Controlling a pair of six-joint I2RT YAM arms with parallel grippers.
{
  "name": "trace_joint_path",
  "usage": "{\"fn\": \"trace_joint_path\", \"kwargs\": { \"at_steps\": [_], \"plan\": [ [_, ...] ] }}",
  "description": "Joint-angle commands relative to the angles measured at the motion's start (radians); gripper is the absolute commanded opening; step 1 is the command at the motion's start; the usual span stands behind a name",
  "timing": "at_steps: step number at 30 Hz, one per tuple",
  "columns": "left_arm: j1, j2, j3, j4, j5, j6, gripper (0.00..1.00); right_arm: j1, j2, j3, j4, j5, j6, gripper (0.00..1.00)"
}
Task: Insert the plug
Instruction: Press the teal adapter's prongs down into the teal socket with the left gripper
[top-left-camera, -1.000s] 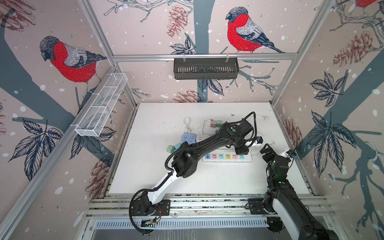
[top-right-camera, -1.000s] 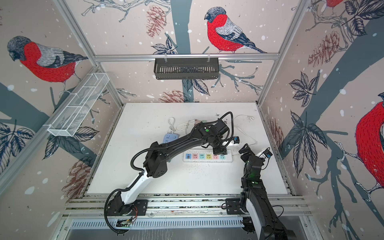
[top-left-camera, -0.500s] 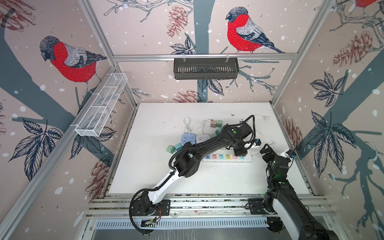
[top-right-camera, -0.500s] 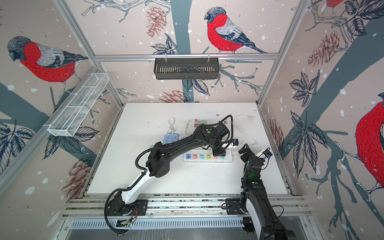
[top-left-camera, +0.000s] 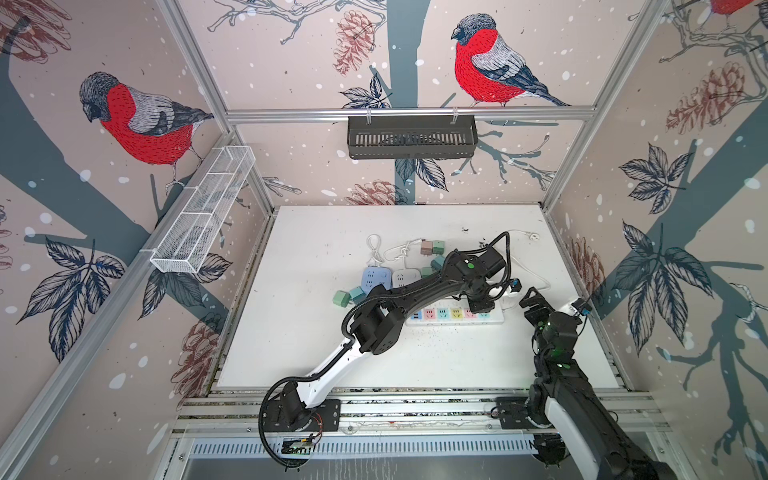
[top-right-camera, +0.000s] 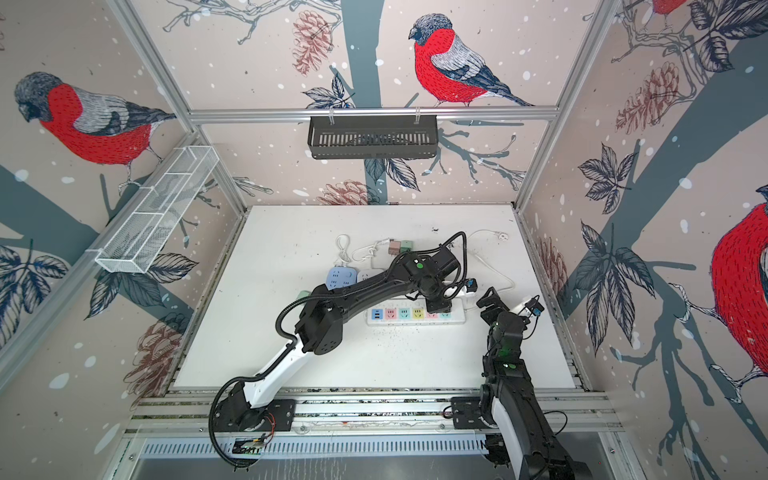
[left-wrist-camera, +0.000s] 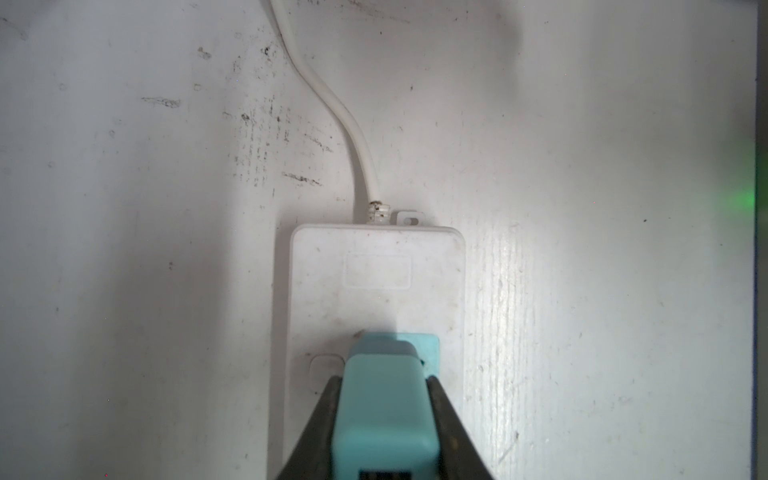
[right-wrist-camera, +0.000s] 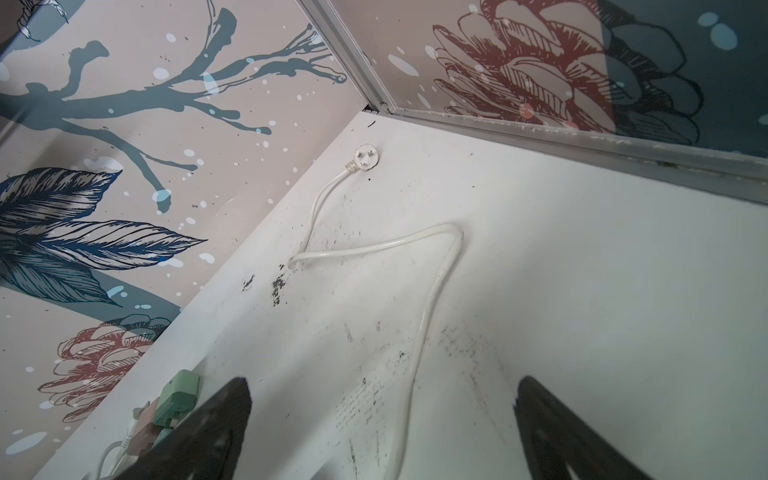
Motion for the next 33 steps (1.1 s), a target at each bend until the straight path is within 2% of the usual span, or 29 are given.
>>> {"fn": "trace_joint_path", "kwargs": {
  "at_steps": [1,12,25,26,27,29,30,31,33],
  "plan": [
    [-0.002,0.011,0.004,-0.061,-0.023,0.012,0.00,0.003,0.000,-0.001,0.020,-0.006,-0.007,1.00],
    [-0.004,0.058,0.037,-0.084,-0.058,0.002,0.00,0.007,-0.006,-0.003,0.023,-0.005,-0.008,1.00],
    [-0.003,0.087,0.035,-0.091,-0.045,0.010,0.00,0.015,-0.033,-0.008,0.010,0.016,-0.008,1.00],
    [-0.003,0.087,0.035,-0.087,-0.048,0.006,0.04,0.015,-0.032,-0.008,0.010,0.014,-0.008,1.00],
    [-0.004,0.084,0.035,-0.080,-0.054,-0.001,0.14,0.016,-0.029,-0.007,0.011,0.010,-0.010,1.00],
    [-0.003,0.074,0.033,-0.069,-0.051,-0.005,0.27,0.019,-0.027,-0.006,0.015,0.009,-0.011,1.00],
    [-0.003,0.067,0.032,-0.063,-0.047,-0.005,0.50,0.020,-0.027,-0.006,0.014,0.009,-0.013,0.99],
    [-0.003,0.059,0.030,-0.059,-0.043,-0.005,0.97,0.021,-0.027,-0.005,0.015,0.011,-0.013,1.00],
    [-0.003,0.041,0.029,-0.052,-0.028,0.011,0.98,0.021,-0.029,-0.007,0.011,0.015,-0.011,1.00]
  ]
}}
